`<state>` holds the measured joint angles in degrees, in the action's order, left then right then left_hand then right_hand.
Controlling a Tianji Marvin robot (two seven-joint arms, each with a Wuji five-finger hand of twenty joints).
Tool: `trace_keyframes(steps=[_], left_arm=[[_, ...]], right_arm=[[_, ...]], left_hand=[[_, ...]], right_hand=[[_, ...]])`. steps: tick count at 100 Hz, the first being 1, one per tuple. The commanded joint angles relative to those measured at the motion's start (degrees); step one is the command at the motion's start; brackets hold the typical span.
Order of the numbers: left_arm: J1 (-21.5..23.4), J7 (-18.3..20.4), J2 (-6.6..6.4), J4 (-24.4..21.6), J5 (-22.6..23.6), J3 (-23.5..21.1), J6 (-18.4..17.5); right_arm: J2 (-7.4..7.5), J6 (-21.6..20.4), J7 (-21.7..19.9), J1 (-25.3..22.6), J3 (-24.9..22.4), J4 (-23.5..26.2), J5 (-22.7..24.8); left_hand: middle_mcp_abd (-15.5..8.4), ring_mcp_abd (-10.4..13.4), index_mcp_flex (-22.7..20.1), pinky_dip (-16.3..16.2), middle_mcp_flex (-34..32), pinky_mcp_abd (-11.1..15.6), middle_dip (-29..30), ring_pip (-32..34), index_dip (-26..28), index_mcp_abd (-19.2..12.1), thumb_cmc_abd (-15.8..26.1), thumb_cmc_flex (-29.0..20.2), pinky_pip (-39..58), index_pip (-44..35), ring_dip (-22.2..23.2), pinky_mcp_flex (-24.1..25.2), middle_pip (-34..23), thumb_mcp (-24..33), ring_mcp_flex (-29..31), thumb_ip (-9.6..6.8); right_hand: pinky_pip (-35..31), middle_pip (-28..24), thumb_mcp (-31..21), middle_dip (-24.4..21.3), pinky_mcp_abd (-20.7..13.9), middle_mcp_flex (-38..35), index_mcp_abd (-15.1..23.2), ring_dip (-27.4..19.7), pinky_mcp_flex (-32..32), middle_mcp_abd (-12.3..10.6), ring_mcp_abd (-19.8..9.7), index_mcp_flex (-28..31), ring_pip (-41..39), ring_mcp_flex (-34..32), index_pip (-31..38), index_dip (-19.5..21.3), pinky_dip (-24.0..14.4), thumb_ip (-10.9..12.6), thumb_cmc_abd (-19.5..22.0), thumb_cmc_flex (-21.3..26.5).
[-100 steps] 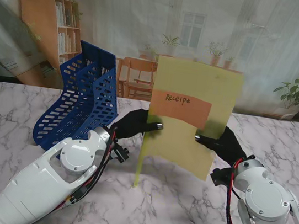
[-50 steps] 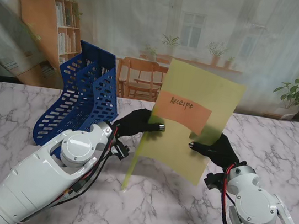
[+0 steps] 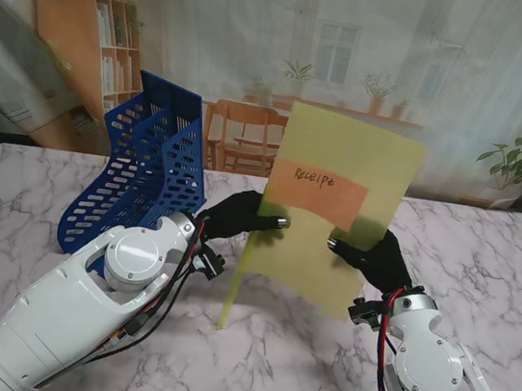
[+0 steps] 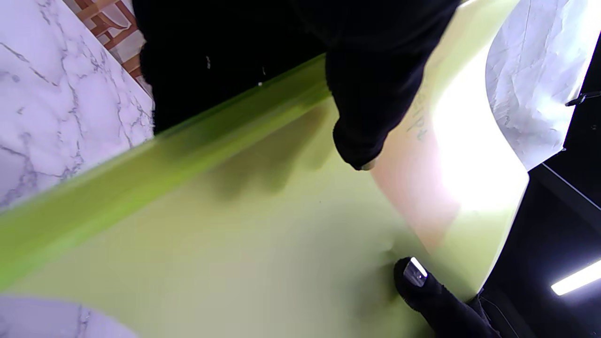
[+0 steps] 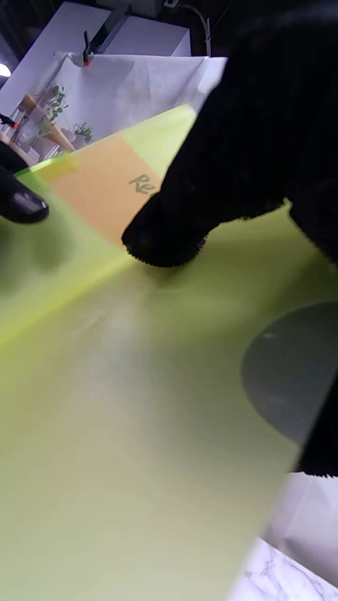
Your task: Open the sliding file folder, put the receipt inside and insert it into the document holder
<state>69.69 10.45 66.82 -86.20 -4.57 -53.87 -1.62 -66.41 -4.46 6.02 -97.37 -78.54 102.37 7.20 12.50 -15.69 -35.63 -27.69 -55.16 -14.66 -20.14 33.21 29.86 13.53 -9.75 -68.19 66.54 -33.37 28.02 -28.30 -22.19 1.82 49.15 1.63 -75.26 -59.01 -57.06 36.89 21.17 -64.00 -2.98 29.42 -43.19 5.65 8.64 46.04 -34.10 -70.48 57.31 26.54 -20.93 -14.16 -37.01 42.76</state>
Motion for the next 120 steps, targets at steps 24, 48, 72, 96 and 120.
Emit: trace_keyframes(steps=[24,48,72,96,120], left_arm=[[0.9,1.5,-0.10,-0.2,1.3,-0.4,-0.4],[1.4,-0.8,0.31,2.4,2.7,-1.3,-1.2],[2.0,-1.1,0.44,4.4,3.0,-1.6,-0.7],[2.2,-1.2,0.64,5.4,2.3,-1.2,-0.5],[2.5,-3.1,1.17,5.9,2.2,-1.0,-1.0]], right_arm=[[-1.72,-4.6,4.3,-0.2,-0.8,0.6,-0.8],[-1.86,-5.5,4.5,-0.7,-1.6,1.4,-2.1],[-1.99,-6.7,4.9,-0.8,-2.1,1.8,-3.0],[-2.11,-6.9,5.3,-1.0,-2.4,1.7,-3.3],[-2.14,-7.1,5.4,-1.4,-2.8,1.6,-3.3]], left_hand=[[2.8,-2.3,11.9,0.0,17.1,3.0,4.5,-5.7,-9.3,2.3,-6.8,19.3,-6.7,21.1,-1.3,9.2,4.5,-2.1,-11.5,-0.74],[3.7,-2.1,12.8,0.4,28.4,3.3,7.0,-7.0,-10.0,-0.5,-6.9,19.3,-8.6,23.4,-1.5,11.3,9.4,-1.8,-14.6,-0.83],[2.9,-1.7,9.8,0.3,27.7,3.6,7.6,-7.0,-9.2,0.2,-5.2,15.1,-8.8,22.4,-1.5,11.0,9.1,0.7,-14.3,-1.32],[-3.0,-0.3,3.6,-0.6,17.9,4.2,5.3,-5.6,-1.1,-4.7,-0.5,2.6,-6.9,13.2,-1.1,8.9,4.8,3.7,-11.1,-1.01],[-3.1,1.4,-0.2,-0.9,8.8,4.7,2.9,-3.6,1.2,-6.5,0.6,-5.8,-3.9,3.3,-1.1,4.5,1.6,0.5,-5.9,-1.37]], right_hand=[[-2.4,-5.0,-1.7,2.4,-2.9,-0.7,10.7,1.8,-3.1,-2.8,-3.3,-0.2,-5.9,-3.6,7.6,4.9,-0.7,0.4,5.1,3.4],[-2.3,-5.1,-1.6,2.8,-2.7,-0.7,10.5,2.1,-3.4,-2.7,-3.3,-0.5,-6.3,-3.7,7.8,5.0,-0.8,0.4,5.3,3.6],[-2.2,-5.3,-1.5,3.0,-2.7,-0.7,10.5,2.3,-3.7,-2.6,-3.6,-0.6,-6.5,-3.9,8.0,5.1,-0.9,0.4,5.4,3.6],[-2.2,-5.2,-1.3,3.1,-2.6,-0.7,10.3,2.4,-3.7,-2.5,-3.5,-0.7,-6.6,-3.9,7.9,4.9,-1.0,0.4,5.5,3.7],[-2.2,-5.2,-1.1,3.2,-2.6,-0.7,10.3,2.4,-3.7,-2.5,-3.5,-0.8,-6.6,-3.9,8.0,4.8,-1.1,0.5,5.7,3.8]])
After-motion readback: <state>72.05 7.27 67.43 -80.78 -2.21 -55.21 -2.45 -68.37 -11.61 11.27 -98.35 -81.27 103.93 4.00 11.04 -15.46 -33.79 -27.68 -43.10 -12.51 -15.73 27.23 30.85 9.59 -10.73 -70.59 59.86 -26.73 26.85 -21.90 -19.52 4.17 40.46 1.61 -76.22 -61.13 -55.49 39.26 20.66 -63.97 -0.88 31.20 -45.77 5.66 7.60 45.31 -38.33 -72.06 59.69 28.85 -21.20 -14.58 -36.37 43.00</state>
